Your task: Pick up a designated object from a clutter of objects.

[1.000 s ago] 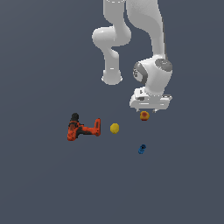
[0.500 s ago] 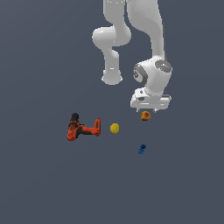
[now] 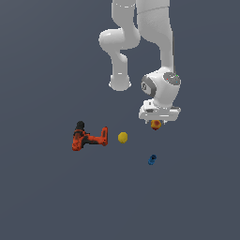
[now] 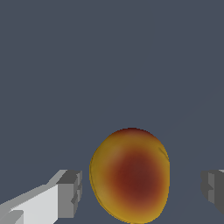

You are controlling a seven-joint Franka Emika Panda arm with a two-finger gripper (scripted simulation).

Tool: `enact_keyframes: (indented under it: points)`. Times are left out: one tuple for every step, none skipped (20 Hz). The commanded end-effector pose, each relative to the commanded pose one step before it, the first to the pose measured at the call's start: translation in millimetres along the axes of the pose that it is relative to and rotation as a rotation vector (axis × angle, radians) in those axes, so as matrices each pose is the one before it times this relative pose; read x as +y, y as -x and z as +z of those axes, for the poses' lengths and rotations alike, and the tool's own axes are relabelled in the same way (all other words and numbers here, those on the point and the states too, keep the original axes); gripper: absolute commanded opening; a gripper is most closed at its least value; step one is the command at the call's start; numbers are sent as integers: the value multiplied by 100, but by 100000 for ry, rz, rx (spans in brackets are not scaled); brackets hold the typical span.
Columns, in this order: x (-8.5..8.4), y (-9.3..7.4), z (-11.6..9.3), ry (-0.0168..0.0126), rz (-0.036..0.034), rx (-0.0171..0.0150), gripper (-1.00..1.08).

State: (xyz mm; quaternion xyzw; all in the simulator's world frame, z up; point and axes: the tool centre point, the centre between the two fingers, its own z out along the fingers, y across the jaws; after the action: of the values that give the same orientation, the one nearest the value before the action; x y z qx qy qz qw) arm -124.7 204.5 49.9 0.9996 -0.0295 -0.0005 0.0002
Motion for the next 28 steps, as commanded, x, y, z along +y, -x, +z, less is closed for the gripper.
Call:
enact_keyframes:
  points:
    - [-14, 17, 910, -23, -2, 47, 100]
    - [19, -8, 240, 13, 58, 35, 100]
    - [-5, 1, 201, 0, 0, 0, 100]
    - [-6, -2, 151, 0, 0, 0, 100]
    - [-8, -6, 101, 0, 0, 0, 100]
    - [-10, -9, 51, 0, 0, 0, 100]
    - [-12, -12, 1, 0, 0, 0, 100]
    - [12, -28, -61, -7, 63, 27, 100]
    - [-12, -13, -69, 0, 0, 0, 100]
    - [-4, -4, -25, 0, 0, 0, 100]
    - [0, 0, 0, 0, 0, 0, -100]
    - [0, 0, 0, 0, 0, 0, -100]
    - [0, 0, 0, 0, 0, 0, -100]
    - [0, 0, 0, 0, 0, 0, -100]
    - [0, 0, 0, 0, 0, 0, -100]
    - [0, 0, 0, 0, 0, 0, -100]
    - [0, 0, 0, 0, 0, 0, -100]
    - [0, 0, 0, 0, 0, 0, -100]
    - [0, 0, 0, 0, 0, 0, -100]
    - [0, 0, 0, 0, 0, 0, -100]
    - [-68, 3, -30, -75, -119, 64, -100]
    - [15, -10, -23, 0, 0, 0, -100]
    - [45, -31, -68, 0, 0, 0, -100]
    - [74, -52, -114, 0, 0, 0, -100]
    - [104, -72, -159, 0, 0, 0, -100]
    - [133, -93, -205, 0, 0, 0, -100]
    - [163, -113, -251, 0, 0, 0, -100]
    - [193, -134, -297, 0, 0, 0, -100]
